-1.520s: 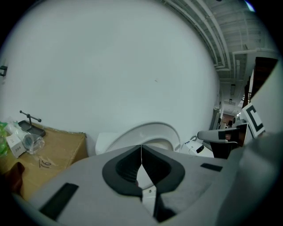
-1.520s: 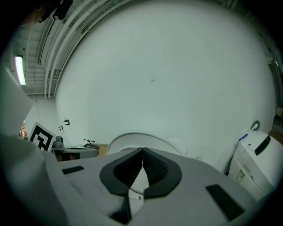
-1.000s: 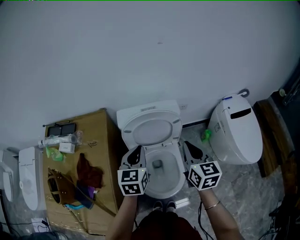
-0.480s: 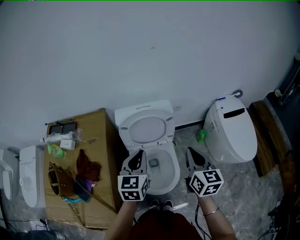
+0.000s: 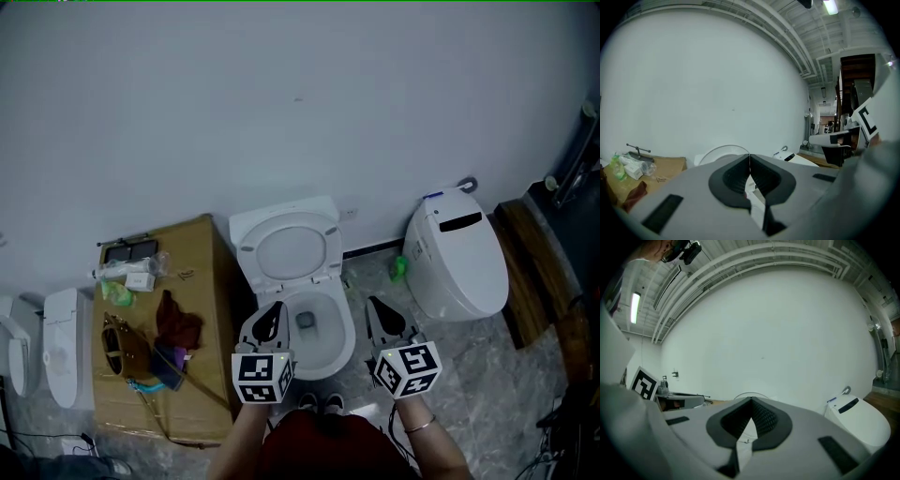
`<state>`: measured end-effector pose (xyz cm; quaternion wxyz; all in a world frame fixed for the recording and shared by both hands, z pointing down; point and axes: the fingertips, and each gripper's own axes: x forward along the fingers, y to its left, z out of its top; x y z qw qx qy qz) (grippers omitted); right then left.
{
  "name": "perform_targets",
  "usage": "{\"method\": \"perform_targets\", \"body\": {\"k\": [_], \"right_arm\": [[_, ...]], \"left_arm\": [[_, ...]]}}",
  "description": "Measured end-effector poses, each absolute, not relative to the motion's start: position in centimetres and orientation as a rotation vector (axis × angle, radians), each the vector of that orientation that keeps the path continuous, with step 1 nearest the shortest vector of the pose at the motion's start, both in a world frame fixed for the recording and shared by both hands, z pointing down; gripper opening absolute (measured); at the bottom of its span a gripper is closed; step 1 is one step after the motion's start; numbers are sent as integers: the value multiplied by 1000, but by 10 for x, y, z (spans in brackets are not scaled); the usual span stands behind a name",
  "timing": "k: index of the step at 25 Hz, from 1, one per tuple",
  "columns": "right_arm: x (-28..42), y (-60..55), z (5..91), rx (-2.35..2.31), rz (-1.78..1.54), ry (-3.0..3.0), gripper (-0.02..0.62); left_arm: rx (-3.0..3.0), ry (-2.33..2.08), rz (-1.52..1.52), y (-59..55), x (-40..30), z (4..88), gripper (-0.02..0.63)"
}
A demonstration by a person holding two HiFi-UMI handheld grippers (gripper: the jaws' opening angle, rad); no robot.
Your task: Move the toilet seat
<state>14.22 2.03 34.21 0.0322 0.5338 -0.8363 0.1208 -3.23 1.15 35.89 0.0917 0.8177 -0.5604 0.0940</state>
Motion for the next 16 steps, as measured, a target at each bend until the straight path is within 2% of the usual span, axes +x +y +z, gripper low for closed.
{"method": "perform_targets", "body": {"k": [16], "right_arm": [[142,69,317,1649,318,-2632,15]], "left_arm": [[2459,-1706,243,49,-36,337,28]]}}
